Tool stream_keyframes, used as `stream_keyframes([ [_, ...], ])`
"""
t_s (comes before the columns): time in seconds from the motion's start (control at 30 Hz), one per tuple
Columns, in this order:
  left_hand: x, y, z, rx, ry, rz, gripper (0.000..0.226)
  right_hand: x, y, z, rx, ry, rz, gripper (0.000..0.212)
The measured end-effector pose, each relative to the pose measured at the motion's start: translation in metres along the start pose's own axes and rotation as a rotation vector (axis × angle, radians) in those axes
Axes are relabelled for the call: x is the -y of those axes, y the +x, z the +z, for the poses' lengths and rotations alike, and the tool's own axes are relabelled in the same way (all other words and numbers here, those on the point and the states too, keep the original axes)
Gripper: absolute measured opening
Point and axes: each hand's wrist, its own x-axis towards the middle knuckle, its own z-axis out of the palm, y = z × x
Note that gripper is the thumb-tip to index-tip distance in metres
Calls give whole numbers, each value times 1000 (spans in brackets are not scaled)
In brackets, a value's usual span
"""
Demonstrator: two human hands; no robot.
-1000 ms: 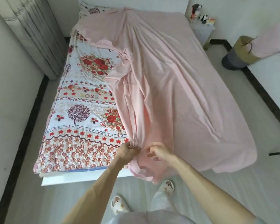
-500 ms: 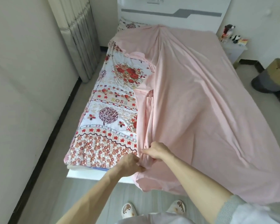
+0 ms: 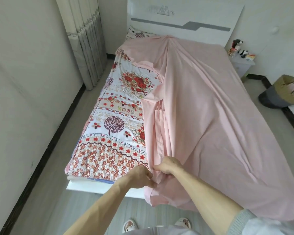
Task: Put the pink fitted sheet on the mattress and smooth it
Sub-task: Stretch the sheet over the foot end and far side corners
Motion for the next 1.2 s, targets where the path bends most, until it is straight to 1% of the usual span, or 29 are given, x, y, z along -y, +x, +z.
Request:
stream_keyframes([
  [0.1,1,-3,4,34,-1,-14,24,-5,6,3,60,165,6,23],
  [0.13,1,-4,4,36,-14,-24,25,-6,9,5,45,233,-31,20],
  [0.2,2,-6,2,30,-43,-42,26,-11,12,7,-75,282,-112,14],
  [0.27,2,-11,-4,11,-89,-68,32,-21,8,10,-245,210,-203,34],
  [0.3,5,-11,-7,-6,-106,-73,31,-24,0,11,-318,159,-255,38],
  [0.33,8,-9,-9,-22,-109,-70,29,-29,-7,14,-378,118,-314,39],
  [0.4,12,-5,-12,-76,-141,-63,46,-35,-24,19,-427,108,-453,37],
  [0.43,12,-4,-14,-118,-192,-51,56,-36,-33,19,-397,137,-511,38],
  [0.47,11,0,-14,-158,-267,-59,67,-35,-41,22,-331,165,-568,40],
  [0.53,3,9,-16,-190,-421,-82,80,-29,-56,26,-145,187,-643,43],
  [0.57,0,12,-16,-192,-453,-95,79,-24,-62,28,-58,192,-670,45],
  [0.6,-6,13,-18,-191,-433,-100,71,-21,-64,28,17,217,-693,48],
  [0.63,-8,16,-15,-187,-363,-102,58,-21,-66,29,78,275,-683,52],
  [0.67,-8,17,-14,-217,-303,-105,43,-19,-65,27,132,319,-661,54],
  [0.7,-7,17,-12,-235,-276,-93,30,-18,-63,24,190,356,-603,55],
  [0.73,-5,18,-7,-233,-298,-83,21,-21,-61,22,237,417,-513,54],
  [0.77,-1,17,-3,-233,-346,-72,16,-24,-57,21,279,500,-431,52],
  [0.8,3,14,-1,-231,-381,-67,14,-26,-54,18,304,636,-355,44],
  [0.83,8,10,0,-225,-392,-54,15,-25,-51,17,298,797,-271,30],
  [0.87,12,5,1,-200,-391,-35,15,-22,-49,15,245,930,-171,19],
  [0.9,15,0,1,-160,-394,-21,15,-21,-40,15,150,991,-82,26],
  [0.93,19,-6,-1,-126,-394,-13,13,-16,-32,14,64,997,-19,39],
  [0.97,20,-12,-2,-95,-379,-6,12,-12,-24,13,15,993,-1,51],
  [1.0,24,-19,-5,-76,-359,-4,11,-4,-17,12,2,977,-4,58],
  [1.1,33,-37,-10,-39,-314,-13,15,17,4,15,-27,867,-29,76],
  [1.13,37,-44,-14,-43,-310,-25,15,23,11,18,-49,845,-34,72],
  [1.17,42,-49,-16,-48,-306,-36,14,26,19,23,-67,857,-32,59],
  [1.2,48,-54,-19,-56,-307,-59,14,27,25,29,-101,860,-39,38],
])
